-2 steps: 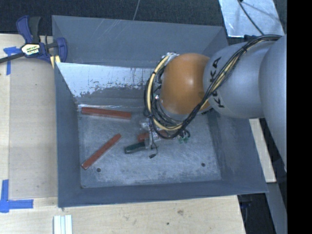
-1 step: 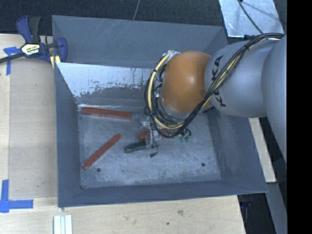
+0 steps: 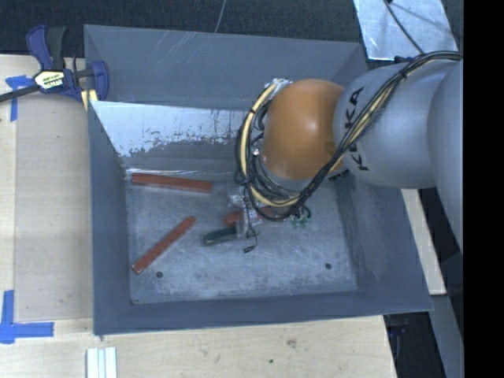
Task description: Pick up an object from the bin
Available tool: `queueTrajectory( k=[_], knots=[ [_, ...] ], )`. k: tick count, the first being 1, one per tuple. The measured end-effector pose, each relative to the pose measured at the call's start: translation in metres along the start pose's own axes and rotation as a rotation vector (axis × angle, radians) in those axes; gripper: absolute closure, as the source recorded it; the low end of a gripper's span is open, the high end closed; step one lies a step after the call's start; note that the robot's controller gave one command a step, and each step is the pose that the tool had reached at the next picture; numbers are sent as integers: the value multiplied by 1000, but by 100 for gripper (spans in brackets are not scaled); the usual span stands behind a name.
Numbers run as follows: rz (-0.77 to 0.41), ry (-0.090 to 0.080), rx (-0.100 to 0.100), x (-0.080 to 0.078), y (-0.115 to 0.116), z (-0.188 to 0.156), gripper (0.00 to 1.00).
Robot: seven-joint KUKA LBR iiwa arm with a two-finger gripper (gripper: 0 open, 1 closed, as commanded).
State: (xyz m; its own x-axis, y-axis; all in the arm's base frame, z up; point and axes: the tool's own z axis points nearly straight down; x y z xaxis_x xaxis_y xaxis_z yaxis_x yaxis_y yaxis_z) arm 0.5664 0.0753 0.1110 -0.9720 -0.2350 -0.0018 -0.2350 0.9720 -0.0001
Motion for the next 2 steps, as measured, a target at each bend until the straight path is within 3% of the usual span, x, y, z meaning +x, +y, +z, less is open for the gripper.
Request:
queueTrajectory(
  k=[2],
  knots=[
    [1, -3, 1, -1, 0, -16, 100]
  ],
)
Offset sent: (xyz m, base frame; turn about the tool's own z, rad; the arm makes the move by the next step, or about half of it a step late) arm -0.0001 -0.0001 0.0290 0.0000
